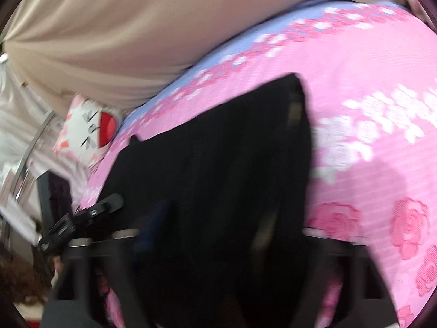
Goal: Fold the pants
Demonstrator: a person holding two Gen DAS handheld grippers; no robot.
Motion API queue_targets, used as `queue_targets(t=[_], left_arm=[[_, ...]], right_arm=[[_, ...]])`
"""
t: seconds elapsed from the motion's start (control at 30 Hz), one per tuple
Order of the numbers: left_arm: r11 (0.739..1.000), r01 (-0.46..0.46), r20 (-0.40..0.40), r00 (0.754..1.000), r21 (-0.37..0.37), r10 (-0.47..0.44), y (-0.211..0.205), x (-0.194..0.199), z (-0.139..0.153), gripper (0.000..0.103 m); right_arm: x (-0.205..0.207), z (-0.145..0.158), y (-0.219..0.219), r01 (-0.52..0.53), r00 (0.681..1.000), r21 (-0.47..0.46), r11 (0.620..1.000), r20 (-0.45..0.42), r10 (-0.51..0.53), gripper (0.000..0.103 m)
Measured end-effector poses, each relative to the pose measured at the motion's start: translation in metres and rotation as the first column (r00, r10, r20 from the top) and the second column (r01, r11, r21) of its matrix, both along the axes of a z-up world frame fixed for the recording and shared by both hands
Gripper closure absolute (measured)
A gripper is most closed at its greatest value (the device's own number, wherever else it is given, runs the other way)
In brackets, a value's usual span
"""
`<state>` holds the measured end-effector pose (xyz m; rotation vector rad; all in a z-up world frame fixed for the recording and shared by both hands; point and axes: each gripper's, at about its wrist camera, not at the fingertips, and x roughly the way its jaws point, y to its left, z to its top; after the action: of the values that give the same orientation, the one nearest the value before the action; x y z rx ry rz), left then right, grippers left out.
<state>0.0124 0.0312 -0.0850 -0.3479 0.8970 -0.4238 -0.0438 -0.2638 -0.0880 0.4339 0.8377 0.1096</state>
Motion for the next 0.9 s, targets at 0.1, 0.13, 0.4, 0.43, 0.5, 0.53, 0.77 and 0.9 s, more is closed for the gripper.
queue_targets(t=[0.1,0.13,0.4,0.43,0.5,0.53,0.77,0.9], left_arm=[[0.999,-0.008,0.026,1.000,0.032,0.007,0.002,-0.006,0.011,0.044],[0.999,-0.009,0.049,0.999,0.048,0.007,0.004,-0.010,0.018,0.062],[0.997,0.064,0.229,0.971,0.034,-0.070,0.016,-0.050,0.104,0.077],[0.997,0.072,0.280,0.957,0.036,-0.079,0.019,-0.060,0.124,0.077],[0.996,0.081,0.357,0.930,0.034,-0.088,0.023,-0.072,0.153,0.077],[0.996,0.081,0.401,0.912,0.036,-0.089,0.025,-0.078,0.171,0.077],[0.998,0.036,0.618,0.784,0.059,-0.065,0.028,-0.077,0.256,0.076],[0.997,-0.034,0.665,0.747,0.071,-0.022,0.022,-0.042,0.273,0.074]], right_arm=[[-0.013,0.004,-0.001,0.031,0.999,0.023,0.999,0.027,-0.032,0.065],[-0.017,0.009,0.004,0.034,0.999,0.009,0.999,0.040,-0.034,0.067],[-0.063,0.090,0.063,-0.069,0.970,-0.066,0.995,0.229,0.082,0.070],[-0.068,0.101,0.070,-0.079,0.963,-0.082,0.993,0.253,0.098,0.070],[-0.080,0.129,0.083,-0.097,0.939,-0.119,0.988,0.319,0.130,0.070],[-0.085,0.145,0.088,-0.107,0.922,-0.134,0.985,0.357,0.149,0.070],[-0.074,0.238,0.105,-0.143,0.809,-0.227,0.963,0.534,0.246,0.069],[-0.026,0.262,0.099,-0.144,0.786,-0.241,0.960,0.562,0.259,0.069]])
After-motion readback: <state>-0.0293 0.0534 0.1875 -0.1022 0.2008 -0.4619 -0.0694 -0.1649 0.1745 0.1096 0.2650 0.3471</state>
